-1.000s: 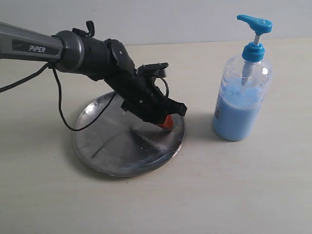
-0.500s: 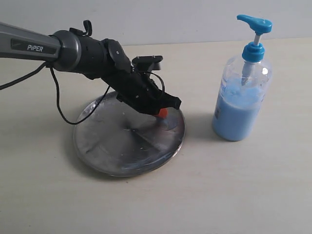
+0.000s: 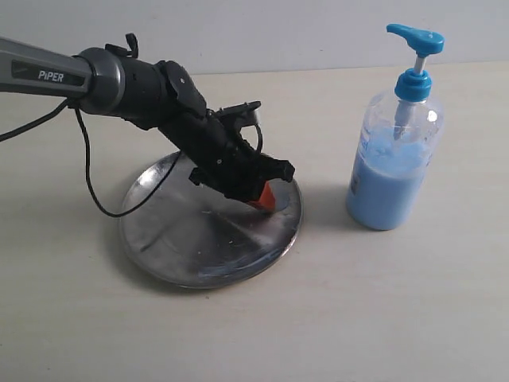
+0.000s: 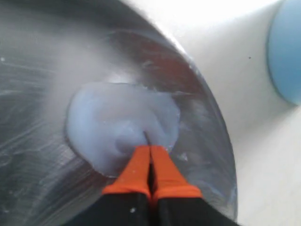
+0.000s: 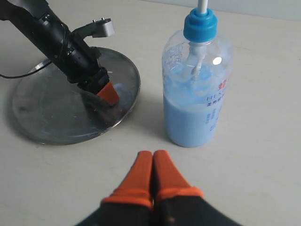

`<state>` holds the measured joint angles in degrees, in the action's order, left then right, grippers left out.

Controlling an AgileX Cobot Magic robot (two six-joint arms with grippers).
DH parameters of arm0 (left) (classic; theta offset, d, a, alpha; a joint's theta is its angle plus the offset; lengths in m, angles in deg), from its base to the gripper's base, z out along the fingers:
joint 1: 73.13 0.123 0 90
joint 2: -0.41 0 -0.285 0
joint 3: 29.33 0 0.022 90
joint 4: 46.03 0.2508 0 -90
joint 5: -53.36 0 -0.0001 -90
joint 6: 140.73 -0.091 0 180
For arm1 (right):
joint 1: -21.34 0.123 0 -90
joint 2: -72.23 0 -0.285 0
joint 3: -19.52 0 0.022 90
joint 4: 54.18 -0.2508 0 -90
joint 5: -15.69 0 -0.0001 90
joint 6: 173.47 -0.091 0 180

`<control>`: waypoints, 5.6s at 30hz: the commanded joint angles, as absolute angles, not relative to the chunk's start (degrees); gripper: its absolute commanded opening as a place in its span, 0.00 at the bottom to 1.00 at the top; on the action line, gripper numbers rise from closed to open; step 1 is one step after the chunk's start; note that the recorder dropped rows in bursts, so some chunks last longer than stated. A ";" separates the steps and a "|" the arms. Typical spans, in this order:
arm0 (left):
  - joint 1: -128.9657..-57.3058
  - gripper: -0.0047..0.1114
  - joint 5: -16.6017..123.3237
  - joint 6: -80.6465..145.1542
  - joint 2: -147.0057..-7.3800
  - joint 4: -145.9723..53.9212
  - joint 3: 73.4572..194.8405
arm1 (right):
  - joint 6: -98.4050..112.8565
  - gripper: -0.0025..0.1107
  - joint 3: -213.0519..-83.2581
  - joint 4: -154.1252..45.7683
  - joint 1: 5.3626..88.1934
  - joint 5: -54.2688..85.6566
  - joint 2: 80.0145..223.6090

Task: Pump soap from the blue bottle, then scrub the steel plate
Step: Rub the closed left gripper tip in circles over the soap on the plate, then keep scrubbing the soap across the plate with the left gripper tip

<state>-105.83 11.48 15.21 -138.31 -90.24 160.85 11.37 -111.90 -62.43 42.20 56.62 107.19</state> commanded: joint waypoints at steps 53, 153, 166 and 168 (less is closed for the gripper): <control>-110.38 0.04 25.70 7.77 -138.97 -83.74 160.18 | 11.47 0.02 -112.16 -62.74 42.02 56.10 106.70; -106.29 0.04 20.84 6.68 -140.11 -86.29 160.18 | 11.68 0.02 -112.16 -62.74 42.02 55.88 106.70; -106.51 0.04 9.18 8.21 -140.11 -77.81 160.18 | 11.68 0.02 -112.16 -62.74 42.02 55.88 106.70; -106.51 0.04 8.24 8.21 -140.11 -79.42 160.18 | 11.68 0.02 -112.16 -62.74 42.02 55.88 106.70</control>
<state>-106.38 13.56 7.82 -138.30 -81.44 161.39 11.37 -111.90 -62.56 42.20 56.62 107.19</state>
